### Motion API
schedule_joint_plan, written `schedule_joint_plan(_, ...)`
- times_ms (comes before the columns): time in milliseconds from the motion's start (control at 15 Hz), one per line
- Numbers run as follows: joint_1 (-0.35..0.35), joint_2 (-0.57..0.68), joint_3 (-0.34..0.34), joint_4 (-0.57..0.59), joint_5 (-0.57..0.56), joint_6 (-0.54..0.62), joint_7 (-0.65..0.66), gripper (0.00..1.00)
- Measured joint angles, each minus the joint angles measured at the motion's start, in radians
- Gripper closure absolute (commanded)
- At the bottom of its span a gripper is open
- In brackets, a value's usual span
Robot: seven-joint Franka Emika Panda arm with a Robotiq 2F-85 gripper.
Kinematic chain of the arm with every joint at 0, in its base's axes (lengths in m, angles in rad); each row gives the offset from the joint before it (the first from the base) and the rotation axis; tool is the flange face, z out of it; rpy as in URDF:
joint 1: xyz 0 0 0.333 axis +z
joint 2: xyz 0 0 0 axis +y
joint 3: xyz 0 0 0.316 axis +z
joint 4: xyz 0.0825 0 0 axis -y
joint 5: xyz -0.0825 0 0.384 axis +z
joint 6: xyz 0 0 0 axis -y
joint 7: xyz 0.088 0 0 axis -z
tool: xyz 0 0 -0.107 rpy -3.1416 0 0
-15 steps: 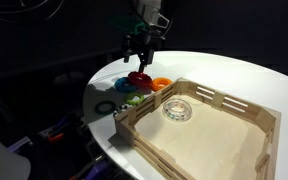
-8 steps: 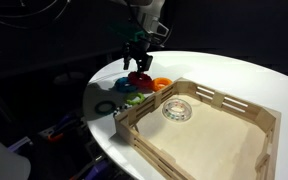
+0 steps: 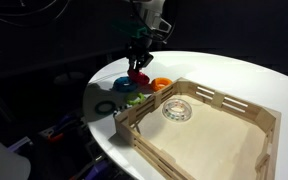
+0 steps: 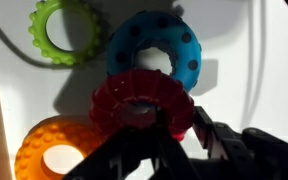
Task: Put the red ring onto the tray
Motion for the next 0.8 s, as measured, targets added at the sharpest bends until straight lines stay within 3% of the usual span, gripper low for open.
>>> schedule_joint_plan(400,-0.021,-0.084,0.0,0.0,0.019,-0.009,-0.011,0.9)
schedule_joint_plan(800,-0.084,-0.156,-0.037,0.0,0.064,-0.017,-0.017,0.9)
